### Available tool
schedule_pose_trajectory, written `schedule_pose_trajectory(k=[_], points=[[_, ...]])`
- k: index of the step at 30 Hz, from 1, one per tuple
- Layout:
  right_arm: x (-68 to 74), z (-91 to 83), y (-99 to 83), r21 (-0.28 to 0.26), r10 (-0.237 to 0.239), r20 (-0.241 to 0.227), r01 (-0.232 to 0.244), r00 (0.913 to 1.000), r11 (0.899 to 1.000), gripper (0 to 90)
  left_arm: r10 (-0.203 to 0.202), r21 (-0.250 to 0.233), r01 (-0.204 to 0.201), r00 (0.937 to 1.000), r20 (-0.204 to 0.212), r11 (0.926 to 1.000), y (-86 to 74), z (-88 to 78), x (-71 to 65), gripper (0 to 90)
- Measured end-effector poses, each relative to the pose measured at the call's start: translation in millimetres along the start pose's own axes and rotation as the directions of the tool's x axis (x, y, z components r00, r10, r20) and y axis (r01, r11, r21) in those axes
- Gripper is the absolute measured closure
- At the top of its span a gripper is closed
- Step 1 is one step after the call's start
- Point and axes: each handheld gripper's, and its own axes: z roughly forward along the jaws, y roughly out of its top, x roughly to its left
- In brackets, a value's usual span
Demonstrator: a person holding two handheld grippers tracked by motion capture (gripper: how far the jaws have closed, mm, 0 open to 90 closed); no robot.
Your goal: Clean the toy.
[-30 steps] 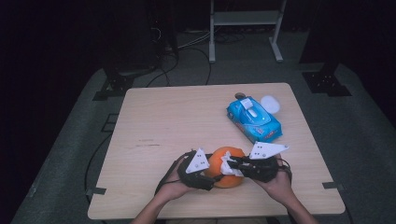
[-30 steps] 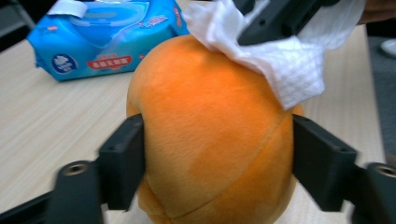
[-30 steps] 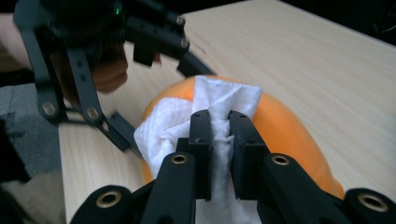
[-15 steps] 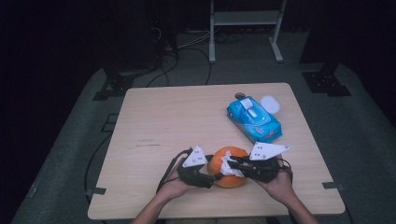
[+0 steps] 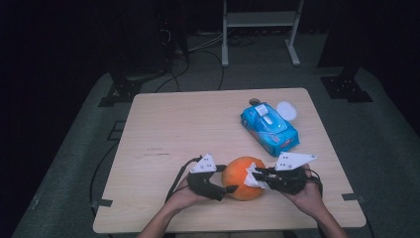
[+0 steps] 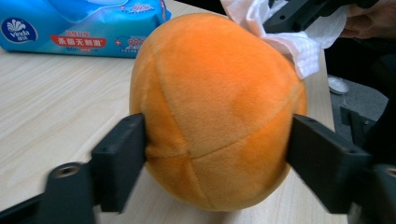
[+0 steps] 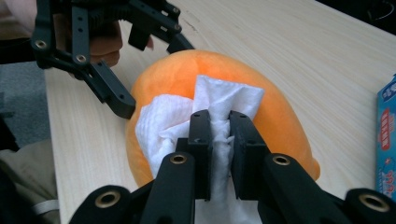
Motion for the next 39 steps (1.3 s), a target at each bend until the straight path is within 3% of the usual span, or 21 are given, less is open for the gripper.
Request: schedule_pose_trajectory(k=[4,7,9,11,17,20,22,25,26,30,32,36,39], points=[[10.0,2.9,8.7,-0.023,-0.031,0.011,0.031,0.9995,0.999,79.3,0.005,0.02,-0.004,0.9994,-0.033,0.9998,6.7,-1.0,-7.6,30.6],[21.4,7.0,18.1,-0.048,-0.061,-0.017,0.06,0.998,0.997,79.2,0.029,0.039,-0.027,0.9987,-0.042,0.9989,8.7,2.7,-14.2,30.9],[27.2,11.8,22.3,-0.045,-0.08,-0.03,0.079,0.9963,0.996,79.0,0.045,0.06,-0.042,0.9979,-0.046,0.9973,6.8,6.0,-16.5,30.9],[28.9,13.9,22.9,-0.029,-0.101,-0.008,0.101,0.9949,0.995,79.1,0.036,0.055,-0.034,0.9984,-0.043,0.9979,4.2,6.2,-14.9,31.0],[7.5,0.2,9.9,-0.041,-0.035,0.023,0.036,0.9991,0.999,79.0,0.049,0.046,-0.048,0.9985,-0.024,0.9978,2.5,5.0,-13.1,29.1],[-2.3,-4.4,1.5,-0.04,0.023,0.001,-0.023,0.9997,0.999,79.1,0.015,0.02,-0.015,0.9993,-0.034,0.9997,2.4,6.9,-8.7,19.7],[-4.2,-5.7,0.4,-0.043,0.036,-0.006,-0.036,0.9993,0.998,79.1,-0.009,0.016,0.01,0.999,-0.045,0.9998,1.6,11.3,-5.3,11.9],[-1.9,-3.5,1.7,-0.04,0.029,-0.007,-0.029,0.9996,0.999,79.0,-0.027,0.017,0.027,0.9996,0.002,0.9995,1.0,14.5,-3.3,12.2],[-1.3,-2.6,2.7,-0.038,0.024,-0.004,-0.024,0.9997,0.999,79.0,-0.019,0.01,0.019,0.9997,0.013,0.9998,1.1,14.0,-4.9,19.3],[6.0,0.1,10.3,-0.05,-0.005,0.006,0.005,1.0,0.999,79.3,0.011,0.008,-0.011,0.9998,-0.019,0.9999,5.7,10.9,-11.7,31.1],[15.1,2.0,16.7,-0.057,-0.022,-0.01,0.021,0.9997,0.998,79.3,0.027,0.012,-0.027,0.9993,-0.025,0.9996,8.1,10.8,-15.3,32.5],[41.1,16.2,28.5,-0.028,-0.124,0.0,0.124,0.9922,0.992,79.3,0.101,0.046,-0.099,0.9935,-0.052,0.9941,10.0,14.4,-24.4,32.7],[41.6,18.7,31.0,-0.026,-0.128,0.015,0.128,0.9917,0.991,79.4,0.109,0.048,-0.106,0.9922,-0.061,0.9932,8.5,16.0,-25.4,33.0]])
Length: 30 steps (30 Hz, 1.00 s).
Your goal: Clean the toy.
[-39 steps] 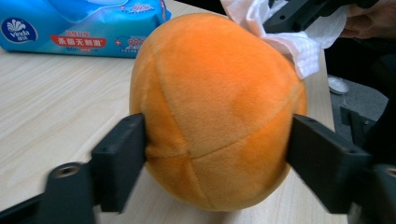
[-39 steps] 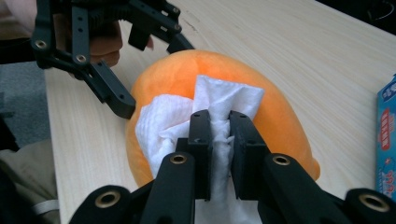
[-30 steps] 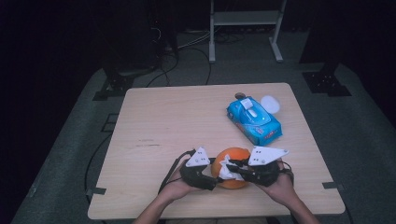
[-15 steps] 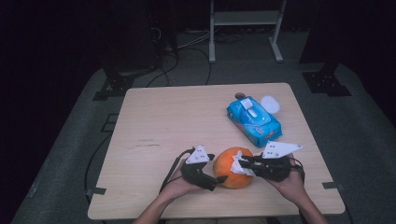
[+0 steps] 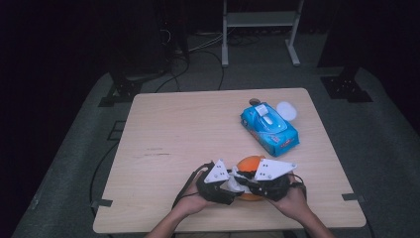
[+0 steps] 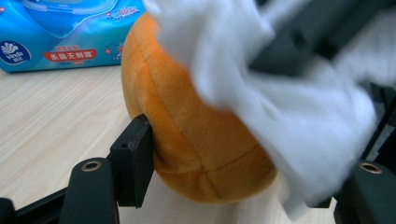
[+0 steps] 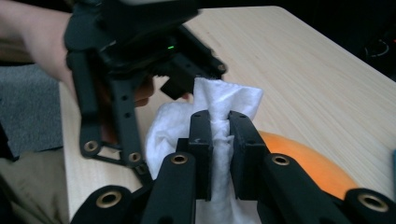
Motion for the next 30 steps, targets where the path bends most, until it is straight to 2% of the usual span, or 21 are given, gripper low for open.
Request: schedule_pose_trajectory(k=[5,9,11,14,18,20,21,22,25,28,30], points=[[-23.0,-15.1,-8.1,-0.01,0.065,0.064,-0.064,0.9958,0.998,79.2,-0.009,-0.001,0.009,0.9999,0.005,1.0,-2.8,1.3,3.1,32.5],[-36.0,-21.1,-19.5,-0.016,0.133,0.067,-0.132,0.9889,0.991,79.2,-0.065,-0.029,0.065,0.9977,0.02,0.9975,-3.9,4.6,6.1,23.3],[-35.6,-19.9,-19.9,-0.015,0.133,0.07,-0.133,0.9886,0.991,79.3,-0.072,-0.039,0.073,0.9973,0.015,0.9966,-3.6,5.8,5.7,22.3],[-28.1,-17.1,-14.8,-0.014,0.102,0.065,-0.102,0.9926,0.995,79.5,-0.051,-0.036,0.05,0.9987,-0.006,0.9981,-0.4,4.3,2.0,30.0],[-11.9,-7.1,-6.4,-0.011,0.068,0.002,-0.068,0.9977,0.998,79.4,0.001,-0.011,-0.001,0.9998,-0.02,0.9999,0.5,4.6,-3.0,32.3],[-6.0,-2.6,-3.2,0.006,0.037,0.007,-0.037,0.9993,0.999,79.4,-0.005,-0.012,0.005,0.9998,-0.017,0.9999,-1.4,3.5,-0.4,32.5],[-8.5,-3.6,-2.9,-0.002,0.044,0.007,-0.044,0.999,0.999,79.4,-0.009,-0.015,0.009,0.9999,-0.014,0.9999,-2.5,3.0,1.5,32.6],[-12.8,-6.3,-3.5,-0.008,0.062,0.01,-0.062,0.998,0.998,79.4,-0.018,-0.017,0.018,0.9998,-0.011,0.9997,-3.9,3.0,3.1,32.6],[-32.2,-15.8,-12.0,-0.02,0.107,0.059,-0.106,0.9925,0.994,79.3,-0.039,-0.016,0.038,0.9993,-0.002,0.9991,-8.2,2.4,8.3,32.5],[-52.4,-23.8,-28.8,-0.012,0.193,0.081,-0.192,0.9779,0.981,79.1,-0.062,-0.023,0.062,0.998,0.005,0.9978,-10.8,2.4,12.8,30.7],[-59.2,-25.6,-38.0,-0.006,0.237,0.064,-0.237,0.9695,0.972,79.1,-0.096,-0.039,0.097,0.995,0.029,0.9945,-11.1,2.7,16.2,24.3]])
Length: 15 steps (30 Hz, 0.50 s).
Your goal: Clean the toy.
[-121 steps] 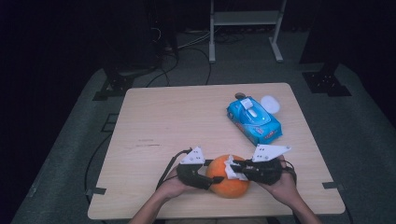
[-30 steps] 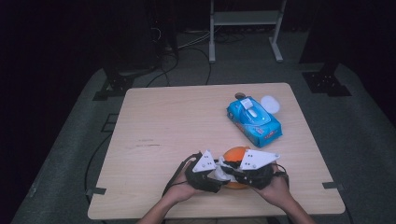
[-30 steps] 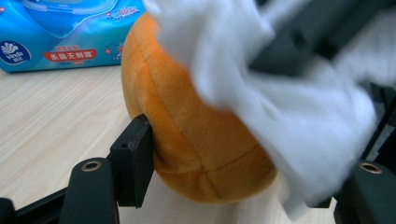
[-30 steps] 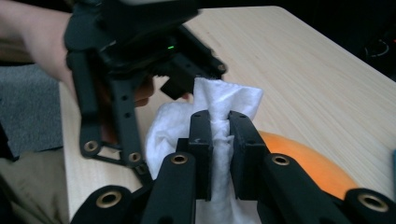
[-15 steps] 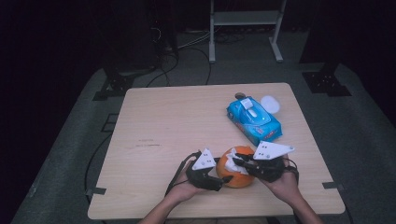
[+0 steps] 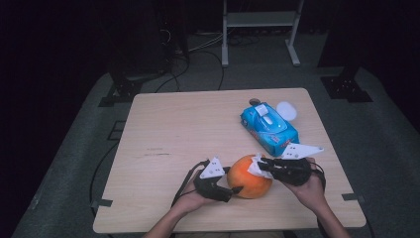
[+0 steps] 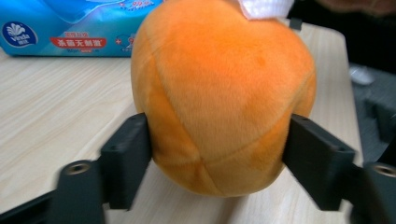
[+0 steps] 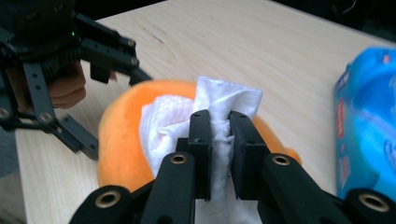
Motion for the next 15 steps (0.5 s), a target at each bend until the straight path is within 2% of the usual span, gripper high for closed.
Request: schedule_pose_trajectory(k=[2,3,5,7,9,11,13,15], points=[[-0.1,0.3,-2.2,0.006,0.017,-0.016,-0.017,0.9997,1.0,79.1,-0.072,-0.029,0.073,0.9967,0.038,0.9969,-0.1,0.8,3.5,15.9],[1.5,1.2,-1.7,0.005,0.018,-0.033,-0.018,0.9993,1.0,79.2,-0.095,-0.034,0.096,0.9941,0.052,0.9947,-0.2,1.4,4.6,12.8],[8.4,4.6,-0.1,0.015,0.001,-0.051,-0.001,0.9987,1.0,79.2,-0.126,-0.045,0.129,0.9894,0.072,0.9906,0.1,2.0,5.7,9.7],[16.8,8.4,1.3,0.02,-0.005,-0.081,0.007,0.9967,1.0,79.2,-0.139,-0.034,0.142,0.987,0.08,0.9892,0.1,2.8,6.7,8.6],[26.2,11.6,3.0,0.027,-0.026,-0.099,0.029,0.9948,0.999,79.2,-0.13,-0.017,0.132,0.9876,0.087,0.9911,-1.5,4.3,5.7,8.8],[32.4,13.8,4.9,0.037,-0.051,-0.099,0.055,0.9938,0.998,79.1,-0.084,-0.013,0.085,0.9932,0.081,0.9963,-3.3,2.9,4.3,17.0],[32.6,13.2,6.4,0.03,-0.07,-0.08,0.072,0.9943,0.997,79.2,-0.069,-0.015,0.07,0.9952,0.07,0.9974,-2.7,1.0,4.2,25.2],[26.4,9.6,8.1,0.015,-0.063,-0.059,0.064,0.9963,0.998,79.1,-0.052,-0.014,0.053,0.9963,0.069,0.9985,-1.9,0.7,3.5,27.2]])
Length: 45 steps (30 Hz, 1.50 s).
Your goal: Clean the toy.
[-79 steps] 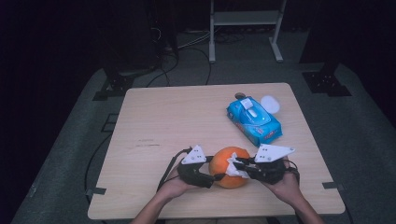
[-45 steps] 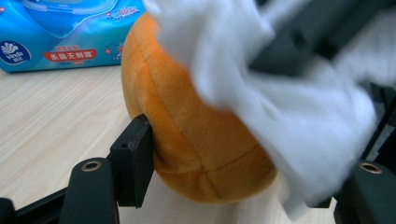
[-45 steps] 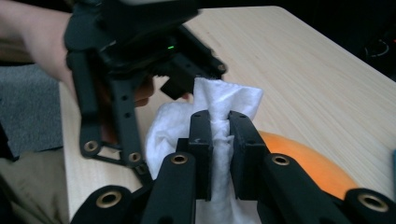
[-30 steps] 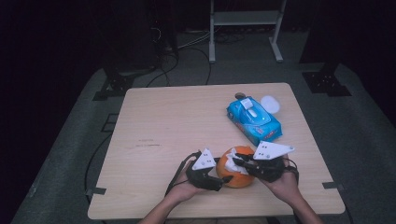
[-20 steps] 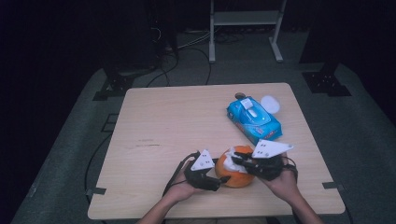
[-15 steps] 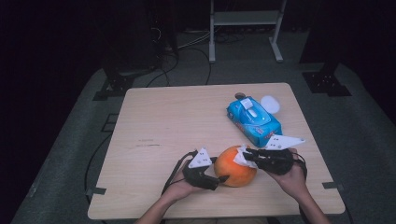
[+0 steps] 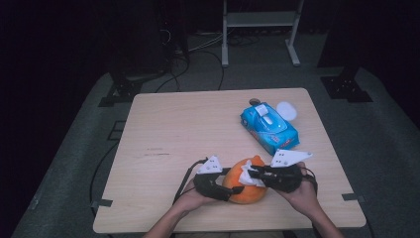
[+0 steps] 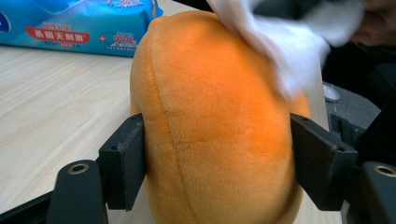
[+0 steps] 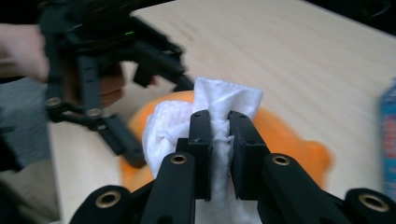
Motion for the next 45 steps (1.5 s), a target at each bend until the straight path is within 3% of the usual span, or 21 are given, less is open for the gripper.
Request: schedule_pose_trajectory(k=[3,7,9,10,13,15,17,20,21,25,26,28,30,32,34,35,37,39,40,43,45], points=[[-15.8,-7.1,-3.6,-0.004,0.027,0.073,-0.027,0.997,1.0,79.0,0.005,-0.004,-0.005,1.0,0.003,1.0,-0.6,-0.2,-0.4,24.2],[-28.1,-6.3,-15.7,0.031,0.087,0.053,-0.089,0.9947,0.996,79.0,-0.094,0.015,0.094,0.9955,0.012,0.9955,-3.5,4.0,5.4,6.8],[-25.5,-5.5,-14.4,0.026,0.092,0.034,-0.093,0.9952,0.995,79.2,-0.129,0.039,0.127,0.9902,0.054,0.9911,-6.7,7.7,6.2,7.5],[-23.5,-4.9,-13.4,0.025,0.089,0.026,-0.09,0.9957,0.996,79.3,-0.12,0.034,0.118,0.9913,0.054,0.9924,-7.2,7.7,4.2,11.0],[-17.2,-5.9,-10.5,0.014,0.079,0.03,-0.08,0.9964,0.997,79.8,-0.015,0.012,0.014,0.9994,0.032,0.9998,1.1,-2.2,0.8,30.1],[-13.5,-11.4,-6.4,-0.009,0.07,0.035,-0.069,0.9969,0.998,79.9,0.112,-0.01,-0.112,0.9935,-0.019,0.9936,9.6,-11.6,-3.2,34.5],[-8.3,-15.4,-2.3,-0.043,0.064,0.021,-0.063,0.9977,0.997,80.1,0.212,-0.02,-0.213,0.9761,-0.045,0.9767,18.1,-22.5,-6.5,35.5],[0.5,-16.7,4.4,-0.061,0.034,0.016,-0.033,0.9993,0.998,80.1,0.351,0.003,-0.351,0.9336,-0.073,0.9362,21.9,-35.9,-8.3,35.7],[2.4,-15.3,5.2,-0.058,0.034,0.007,-0.034,0.9994,0.998,80.1,0.375,0.019,-0.375,0.9247,-0.066,0.927,20.6,-38.4,-6.5,35.6],[10.2,0.4,2.5,-0.012,0.019,-0.02,-0.019,0.9996,1.0,80.0,0.369,0.075,-0.368,0.9293,-0.009,0.927,5.3,-32.1,1.3,34.7],[13.7,3.9,3.4,-0.009,0.008,-0.025,-0.008,0.9997,1.0,80.0,0.372,0.058,-0.371,0.9284,-0.001,0.9269,2.9,-30.4,0.9,34.1],[19.1,5.9,8.3,-0.021,-0.03,-0.006,0.029,0.9995,0.999,79.9,0.387,0.058,-0.386,0.9221,0.006,0.9205,3.9,-30.8,0.2,33.7],[17.8,4.3,13.1,-0.041,-0.026,0.008,0.026,0.9996,0.999,79.8,0.399,0.048,-0.399,0.9167,0.013,0.9155,3.2,-30.1,-0.9,31.9],[12.6,6.6,11.8,-0.019,-0.029,0.024,0.029,0.9993,0.999,79.6,0.369,0.041,-0.369,0.9293,0.013,0.9284,3.3,-28.9,0.7,26.8],[7.8,10.9,4.6,0.003,-0.004,0.011,0.004,0.9999,1.0,79.7,0.277,0.038,-0.277,0.9609,0.016,0.9601,4.6,-28.6,5.8,15.7],[6.6,11.6,1.6,0.014,0.006,0.009,-0.006,0.9999,1.0,79.7,0.232,0.041,-0.233,0.9725,0.018,0.9716,4.7,-28.9,8.7,12.6],[4.9,9.0,-0.9,0.017,0.018,0.005,-0.018,0.9998,1.0,79.7,0.167,0.046,-0.168,0.9857,0.023,0.9848,3.4,-28.2,12.3,11.1],[5.4,7.5,-1.5,0.021,0.021,0.006,-0.021,0.9998,1.0,79.7,0.148,0.055,-0.15,0.9885,0.031,0.9872,3.0,-26.3,12.0,12.0],[6.3,7.5,-1.2,0.021,0.015,0.008,-0.015,0.9999,1.0,79.8,0.165,0.06,-0.167,0.9859,0.027,0.9842,3.5,-26.6,10.8,14.9],[15.4,7.0,5.2,0.001,-0.013,0.01,0.013,0.9999,1.0,79.8,0.222,0.059,-0.222,0.975,0.012,0.9732,4.9,-29.8,7.3,27.4],[25.6,9.8,11.9,-0.021,-0.033,-0.014,0.033,0.9994,0.999,79.8,0.275,0.061,-0.275,0.9613,0.01,0.9594,6.1,-28.8,2.9,31.2]])
